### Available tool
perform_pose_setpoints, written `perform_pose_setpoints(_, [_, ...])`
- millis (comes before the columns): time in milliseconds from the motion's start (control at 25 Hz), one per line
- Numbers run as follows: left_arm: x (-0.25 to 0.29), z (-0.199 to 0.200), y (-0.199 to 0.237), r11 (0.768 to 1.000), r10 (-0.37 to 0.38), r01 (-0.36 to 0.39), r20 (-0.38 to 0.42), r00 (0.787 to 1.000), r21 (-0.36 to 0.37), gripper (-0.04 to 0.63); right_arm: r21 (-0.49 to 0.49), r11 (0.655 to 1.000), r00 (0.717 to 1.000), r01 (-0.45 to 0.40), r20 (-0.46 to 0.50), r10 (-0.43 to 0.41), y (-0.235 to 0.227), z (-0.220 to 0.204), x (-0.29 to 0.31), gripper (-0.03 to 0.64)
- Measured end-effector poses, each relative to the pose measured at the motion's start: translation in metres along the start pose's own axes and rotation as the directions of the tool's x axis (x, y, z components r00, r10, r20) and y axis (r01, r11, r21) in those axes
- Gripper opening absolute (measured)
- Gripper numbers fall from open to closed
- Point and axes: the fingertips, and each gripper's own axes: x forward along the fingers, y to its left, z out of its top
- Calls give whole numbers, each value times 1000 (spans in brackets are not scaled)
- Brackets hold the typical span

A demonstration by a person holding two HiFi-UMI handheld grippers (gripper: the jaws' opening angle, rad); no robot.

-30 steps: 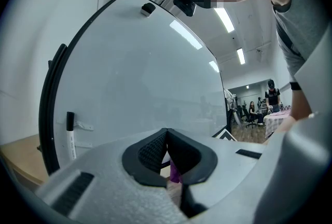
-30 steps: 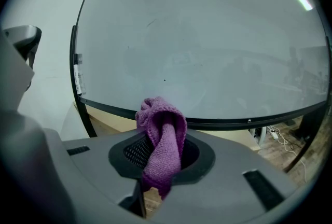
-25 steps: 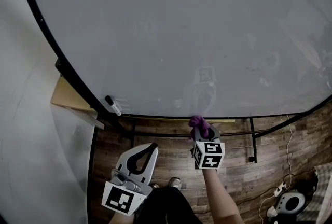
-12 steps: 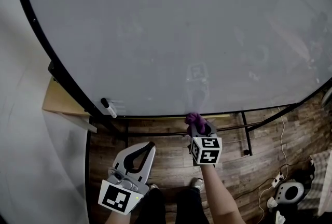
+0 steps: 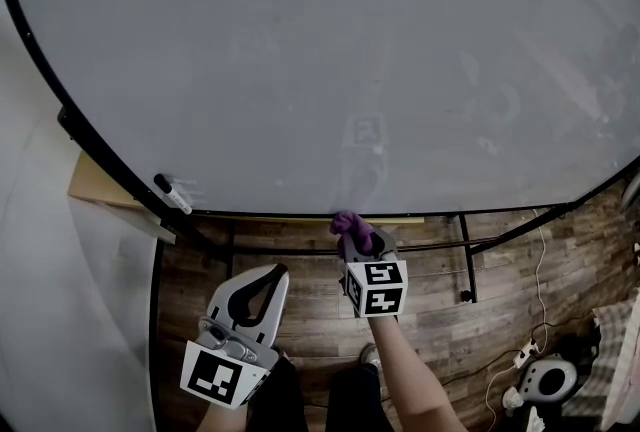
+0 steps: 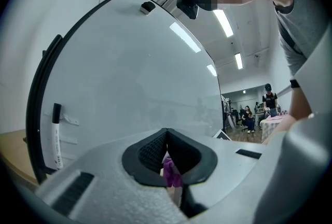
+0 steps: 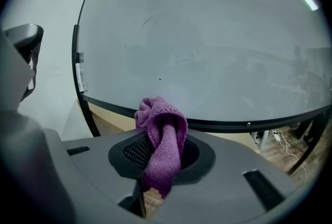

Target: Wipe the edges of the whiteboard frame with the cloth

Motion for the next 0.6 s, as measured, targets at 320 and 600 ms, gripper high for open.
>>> perform_pose_setpoints(320, [25,-1,-30,999,52,-52,0,999,1,17,4,999,999,-45,-4,45,-30,-6,-9,80])
perform_pose_setpoints(600, [45,0,-51,998,58,-58,12,998,25,17,13,999,999,-34,-3,34,-62,-11,-17,80])
